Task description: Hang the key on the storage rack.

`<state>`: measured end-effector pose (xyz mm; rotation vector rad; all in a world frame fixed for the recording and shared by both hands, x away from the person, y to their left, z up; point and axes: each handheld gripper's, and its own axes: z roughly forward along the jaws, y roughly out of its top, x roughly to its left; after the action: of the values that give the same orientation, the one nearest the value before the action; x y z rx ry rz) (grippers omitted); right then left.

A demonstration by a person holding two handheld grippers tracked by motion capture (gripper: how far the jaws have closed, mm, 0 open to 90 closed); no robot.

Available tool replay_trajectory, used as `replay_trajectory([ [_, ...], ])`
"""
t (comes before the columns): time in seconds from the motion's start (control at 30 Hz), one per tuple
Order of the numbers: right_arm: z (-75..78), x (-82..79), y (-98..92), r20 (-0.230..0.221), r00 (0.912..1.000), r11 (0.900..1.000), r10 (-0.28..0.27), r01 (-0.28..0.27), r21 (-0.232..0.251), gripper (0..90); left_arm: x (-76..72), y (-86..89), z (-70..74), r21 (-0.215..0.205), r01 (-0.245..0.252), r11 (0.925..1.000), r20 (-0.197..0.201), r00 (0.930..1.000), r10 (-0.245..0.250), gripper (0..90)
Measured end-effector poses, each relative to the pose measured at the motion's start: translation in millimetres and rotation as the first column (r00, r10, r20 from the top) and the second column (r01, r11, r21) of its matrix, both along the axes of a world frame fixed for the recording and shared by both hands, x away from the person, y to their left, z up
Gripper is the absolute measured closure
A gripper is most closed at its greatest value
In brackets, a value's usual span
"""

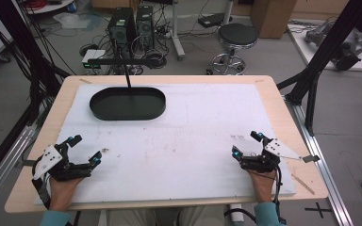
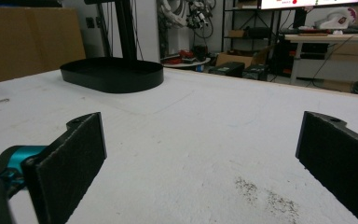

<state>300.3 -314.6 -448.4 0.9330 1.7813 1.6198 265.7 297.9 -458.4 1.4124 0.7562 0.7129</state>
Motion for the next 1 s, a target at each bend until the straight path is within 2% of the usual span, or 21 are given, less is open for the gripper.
replay_trajectory([
  [0.43, -0.3, -0.5, -1.5, -0.001, 1.0, 1.0, -0.002, 0.002, 0.02, 0.7, -0.2, 0.4, 0.0, -0.001, -0.002, 1.0, 0.005, 1.0, 0.002, 1.7],
  [0.6, -0.1, -0.6, -1.2, 0.006, 1.0, 1.0, 0.001, -0.001, 0.01, 0.7, -0.1, 0.7, 0.1, -0.001, -0.004, 1.0, 0.005, 1.0, 0.004, 1.7],
  [0.77, 1.7, -0.4, -2.7, -0.01, 0.9998, 1.0, 0.015, -0.015, 0.019, 0.7, -0.1, 0.4, 0.1, 0.0, -0.002, 1.0, 0.006, 1.0, 0.002, 1.7],
  [0.83, 8.5, 0.5, -4.7, -0.025, 0.9993, 1.0, 0.028, -0.028, 0.005, 0.7, -0.1, 0.4, 0.2, 0.0, -0.002, 1.0, 0.005, 1.0, 0.002, 1.7],
  [0.87, 16.7, -1.1, -6.7, -0.035, 0.999, 0.999, 0.027, -0.027, -0.017, 0.7, -0.1, 0.4, 0.1, 0.0, -0.002, 1.0, 0.006, 1.0, 0.002, 1.7],
  [0.9, 16.7, -1.1, -6.7, -0.035, 0.999, 0.999, 0.027, -0.027, -0.017, 0.7, -0.1, 0.1, 0.1, -0.001, 0.0, 1.0, 0.006, 1.0, 0.0, 1.7],
  [0.93, 25.1, -1.1, -9.5, -0.058, 0.9981, 0.999, 0.021, -0.023, -0.04, 0.7, -0.2, 0.1, 0.2, 0.001, 0.0, 1.0, 0.005, 1.0, 0.0, 1.7],
  [1.0, 28.1, -0.7, -10.8, -0.068, 0.9975, 0.999, 0.021, -0.024, -0.048, 0.7, -0.1, 0.1, 0.1, 0.0, 0.0, 1.0, 0.006, 1.0, 0.0, 1.7],
])
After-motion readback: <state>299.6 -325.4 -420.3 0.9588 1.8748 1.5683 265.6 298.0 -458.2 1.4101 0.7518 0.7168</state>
